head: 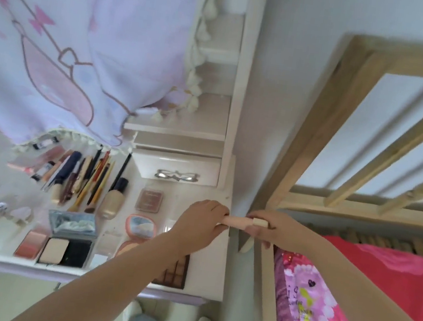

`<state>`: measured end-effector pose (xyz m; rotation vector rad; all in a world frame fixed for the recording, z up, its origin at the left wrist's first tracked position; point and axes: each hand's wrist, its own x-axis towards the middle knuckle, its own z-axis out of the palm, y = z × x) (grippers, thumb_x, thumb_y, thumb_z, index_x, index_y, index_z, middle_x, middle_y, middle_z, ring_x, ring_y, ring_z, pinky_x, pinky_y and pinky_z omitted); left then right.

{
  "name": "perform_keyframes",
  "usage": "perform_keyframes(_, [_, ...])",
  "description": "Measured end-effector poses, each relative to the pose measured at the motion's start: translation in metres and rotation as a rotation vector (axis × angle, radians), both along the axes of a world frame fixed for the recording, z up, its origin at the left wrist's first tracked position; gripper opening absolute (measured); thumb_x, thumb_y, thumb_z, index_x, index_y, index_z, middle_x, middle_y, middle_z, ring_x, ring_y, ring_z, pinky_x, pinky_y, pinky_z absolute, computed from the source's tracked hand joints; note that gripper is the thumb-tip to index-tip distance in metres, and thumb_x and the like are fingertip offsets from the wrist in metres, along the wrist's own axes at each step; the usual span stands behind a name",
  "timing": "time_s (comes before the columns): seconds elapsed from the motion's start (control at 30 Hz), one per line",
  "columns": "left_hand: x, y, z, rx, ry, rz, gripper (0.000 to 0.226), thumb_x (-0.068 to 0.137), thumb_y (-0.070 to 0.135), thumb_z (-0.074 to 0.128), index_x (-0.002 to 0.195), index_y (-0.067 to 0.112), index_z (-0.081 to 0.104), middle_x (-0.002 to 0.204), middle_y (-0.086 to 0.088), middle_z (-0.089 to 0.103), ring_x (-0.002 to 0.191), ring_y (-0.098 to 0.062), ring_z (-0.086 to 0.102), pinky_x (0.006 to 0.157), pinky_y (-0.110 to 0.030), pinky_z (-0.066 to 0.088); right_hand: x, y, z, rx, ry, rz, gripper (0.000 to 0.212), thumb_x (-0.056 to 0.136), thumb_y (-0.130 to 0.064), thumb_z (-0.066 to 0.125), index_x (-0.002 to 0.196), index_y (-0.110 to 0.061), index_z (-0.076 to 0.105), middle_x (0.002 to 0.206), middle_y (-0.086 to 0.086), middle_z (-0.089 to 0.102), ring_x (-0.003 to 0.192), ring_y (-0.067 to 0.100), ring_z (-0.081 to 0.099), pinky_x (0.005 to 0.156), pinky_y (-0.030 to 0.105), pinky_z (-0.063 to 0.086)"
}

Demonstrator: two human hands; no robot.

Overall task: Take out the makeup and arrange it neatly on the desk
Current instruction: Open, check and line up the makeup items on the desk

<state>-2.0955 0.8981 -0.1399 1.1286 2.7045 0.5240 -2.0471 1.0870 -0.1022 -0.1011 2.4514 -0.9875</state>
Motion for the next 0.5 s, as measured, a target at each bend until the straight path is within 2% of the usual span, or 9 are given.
perform_keyframes(0.07, [-0.006, 0.002, 0.021, 0.067, -0.039, 0.007, 0.029, 0.094, 0.028, 0.045, 0.118, 0.013, 0.052, 0.113, -0.003, 0.057, 0.101, -0.018, 0.052, 0.078, -0.017, 0.032, 0.0, 0.002, 0.018, -0.071, 0.086, -0.108, 0.01, 0.093, -0.031, 0.045, 0.101, -0.026, 0.048, 0.061, -0.011, 0.054, 0.044, -0.005, 0.05, 0.049, 0.009, 0.041])
perform_keyframes(0.1, [-0.009, 0.001, 0.033, 0.1, -0.072, 0.018, 0.027, 0.094, 0.027, 0.045, 0.115, 0.012, 0.053, 0.108, -0.002, 0.057, 0.095, -0.017, 0.051, 0.071, -0.015, 0.03, -0.002, 0.002, 0.026, -0.103, 0.161, -0.178, 0.009, 0.094, -0.03, 0.044, 0.098, -0.024, 0.049, 0.06, -0.009, 0.054, 0.04, -0.004, 0.048, 0.045, 0.008, 0.039])
perform_keyframes(0.17, [-0.014, 0.0, 0.06, 0.174, -0.153, 0.038, 0.02, 0.093, 0.025, 0.047, 0.106, 0.013, 0.055, 0.092, 0.003, 0.056, 0.08, -0.011, 0.049, 0.063, -0.014, 0.028, -0.011, -0.002, 0.044, -0.08, 0.366, -0.258, 0.019, 0.094, -0.027, 0.041, 0.079, -0.02, 0.05, 0.056, -0.008, 0.048, 0.04, -0.001, 0.046, 0.043, 0.007, 0.036])
perform_keyframes(0.23, [-0.019, -0.004, 0.087, 0.286, -0.262, 0.042, 0.008, 0.09, 0.023, 0.052, 0.083, 0.022, 0.055, 0.072, 0.012, 0.051, 0.063, 0.003, 0.047, 0.058, -0.009, 0.034, -0.021, -0.007, 0.065, -0.047, 0.524, -0.253, 0.03, 0.095, -0.027, 0.039, 0.065, -0.022, 0.042, 0.056, -0.008, 0.042, 0.048, 0.002, 0.04, 0.049, 0.008, 0.035])
perform_keyframes(0.3, [-0.02, -0.012, 0.111, 0.375, -0.374, 0.029, 0.022, 0.09, 0.018, 0.054, 0.07, 0.026, 0.051, 0.06, 0.016, 0.048, 0.051, 0.01, 0.047, 0.051, -0.004, 0.035, -0.03, -0.015, 0.087, -0.072, 0.599, -0.187, 0.035, 0.095, -0.031, 0.037, 0.061, -0.021, 0.039, 0.056, -0.008, 0.038, 0.05, 0.004, 0.038, 0.052, 0.009, 0.035])
perform_keyframes(0.37, [-0.021, -0.023, 0.129, 0.519, -0.573, 0.036, 0.023, 0.091, 0.013, 0.052, 0.071, 0.023, 0.056, 0.053, 0.016, 0.055, 0.048, 0.008, 0.049, 0.049, -0.005, 0.037, -0.038, -0.022, 0.109, -0.129, 0.648, -0.088, 0.041, 0.09, -0.052, 0.033, 0.062, -0.022, 0.039, 0.055, -0.01, 0.038, 0.049, 0.003, 0.043, 0.054, 0.009, 0.036])
perform_keyframes(0.43, [-0.021, -0.034, 0.144, 0.701, -0.721, 0.071, 0.014, 0.09, 0.012, 0.052, 0.083, 0.02, 0.061, 0.057, 0.015, 0.061, 0.051, 0.002, 0.054, 0.048, -0.012, 0.043, -0.045, -0.029, 0.13, -0.164, 0.648, 0.021, 0.057, 0.076, -0.072, 0.027, 0.07, -0.019, 0.046, 0.056, -0.013, 0.042, 0.051, -0.003, 0.047, 0.052, 0.01, 0.037])
perform_keyframes(0.47, [-0.024, -0.039, 0.15, 0.754, -0.731, 0.105, 0.012, 0.09, 0.011, 0.05, 0.092, 0.016, 0.061, 0.06, 0.014, 0.063, 0.052, 0.001, 0.055, 0.049, -0.013, 0.043, -0.049, -0.032, 0.139, -0.165, 0.634, 0.079, 0.056, 0.076, -0.071, 0.032, 0.076, -0.018, 0.05, 0.055, -0.013, 0.046, 0.05, -0.004, 0.048, 0.05, 0.01, 0.037])
perform_keyframes(0.5, [-0.026, -0.045, 0.155, 0.778, -0.69, 0.145, 0.017, 0.091, 0.008, 0.046, 0.102, 0.012, 0.059, 0.063, 0.015, 0.064, 0.054, 0.003, 0.055, 0.05, -0.012, 0.044, -0.056, -0.034, 0.144, -0.173, 0.601, 0.125, 0.04, 0.083, -0.06, 0.04, 0.083, -0.022, 0.053, 0.055, -0.014, 0.051, 0.049, -0.005, 0.049, 0.049, 0.009, 0.037])
